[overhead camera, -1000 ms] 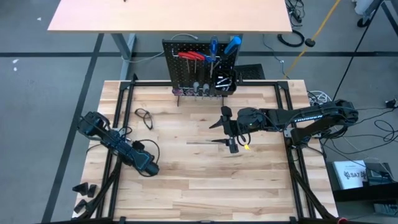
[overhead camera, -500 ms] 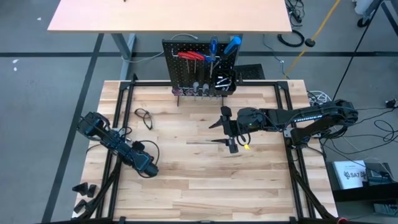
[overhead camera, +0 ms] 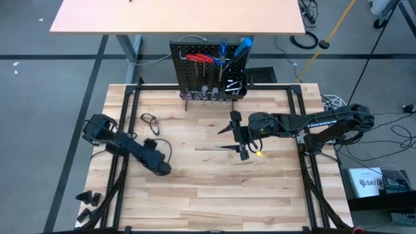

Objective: Hang tools onto peg board
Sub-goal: Put the socket wrench into the black bin on the peg board

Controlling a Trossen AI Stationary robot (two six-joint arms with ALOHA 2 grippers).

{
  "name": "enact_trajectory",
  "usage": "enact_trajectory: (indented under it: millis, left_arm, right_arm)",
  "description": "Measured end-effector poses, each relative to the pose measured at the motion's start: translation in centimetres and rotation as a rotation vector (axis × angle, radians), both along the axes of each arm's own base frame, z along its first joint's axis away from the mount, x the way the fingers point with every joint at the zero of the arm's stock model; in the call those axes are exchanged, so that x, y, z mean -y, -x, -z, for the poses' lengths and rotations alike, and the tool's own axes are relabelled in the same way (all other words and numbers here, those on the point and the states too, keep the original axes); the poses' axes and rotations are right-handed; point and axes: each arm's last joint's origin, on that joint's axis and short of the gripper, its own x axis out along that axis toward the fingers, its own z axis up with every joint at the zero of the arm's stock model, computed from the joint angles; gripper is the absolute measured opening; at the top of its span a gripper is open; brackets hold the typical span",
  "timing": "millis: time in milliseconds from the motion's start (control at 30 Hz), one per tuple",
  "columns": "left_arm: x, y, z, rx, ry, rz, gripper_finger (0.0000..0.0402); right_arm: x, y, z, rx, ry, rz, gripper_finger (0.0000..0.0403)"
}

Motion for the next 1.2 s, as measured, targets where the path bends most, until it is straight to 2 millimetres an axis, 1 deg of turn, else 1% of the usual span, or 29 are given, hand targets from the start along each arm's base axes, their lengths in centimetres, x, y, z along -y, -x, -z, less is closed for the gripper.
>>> enact_trajectory:
  millis: [67, 167, 267, 333, 467, 500, 600, 700, 800, 900, 967, 1067, 1133, 1200]
  left_arm:
    - [-0.7, -0.5, -0.1, 0.040, -0.074, 0.077, 0.0000]
    - [-1.2, -1.2, -0.7, 0.079, -0.120, 0.102, 0.0000]
    - [-1.6, -1.9, -2.6, 0.069, -0.108, 0.102, 0.0000]
    - [-1.5, -2.1, -3.6, 0.029, -0.046, 0.100, 0.0000]
    - [-1.3, -3.0, -6.3, 0.083, -0.017, 0.109, 0.0000]
    - [-1.3, -3.2, -7.1, 0.112, -0.022, 0.116, 0.0000]
    - [-1.2, -4.0, -9.7, 0.272, -0.049, 0.157, 0.0000]
    - [-1.3, -4.4, -12.3, 0.458, -0.068, 0.202, 0.0000]
    - [-1.6, -4.2, -14.7, 0.692, -0.068, 0.265, 0.0000]
    - [-2.2, -4.0, -16.8, 0.908, -0.046, 0.343, 0.0000]
    - [-2.7, -3.8, -18.0, 1.036, -0.053, 0.419, 0.0000]
    - [-3.6, -3.9, -19.6, 1.183, -0.101, 0.563, 0.0000]
    - [-4.0, -4.0, -20.6, 1.246, -0.169, 0.670, 0.0000]
    - [-4.2, -4.2, -21.3, 1.274, -0.276, 0.749, 0.0002]
  right_arm:
    - [0.0, 0.0, 0.0, 0.004, 0.013, -0.006, 0.0249]
    - [0.0, 0.0, 0.0, 0.005, 0.032, -0.013, 0.0249]
    - [0.0, 0.0, 0.0, 0.005, 0.035, -0.014, 0.0249]
    - [0.0, 0.0, 0.0, 0.005, 0.034, -0.013, 0.0249]
    - [0.2, -0.1, -0.3, 0.033, 0.034, -0.005, 0.0249]
    - [0.2, -0.1, -0.4, 0.043, 0.031, 0.002, 0.0249]
    - [0.5, -0.2, -0.4, 0.048, 0.038, 0.055, 0.0249]
    - [1.2, 0.0, 0.1, -0.013, 0.061, 0.166, 0.0249]
    - [2.4, 0.4, 1.7, -0.171, 0.017, 0.183, 0.0249]
    - [3.7, 0.2, 4.1, -0.348, -0.133, 0.201, 0.0249]
    - [4.2, -0.3, 6.1, -0.431, -0.192, 0.205, 0.0249]
    - [4.4, -1.6, 9.3, -0.427, -0.204, 0.188, 0.0249]
    - [4.8, -2.5, 11.0, -0.361, -0.207, 0.185, 0.0249]
    - [5.6, -3.3, 11.9, -0.244, -0.249, 0.246, 0.0249]
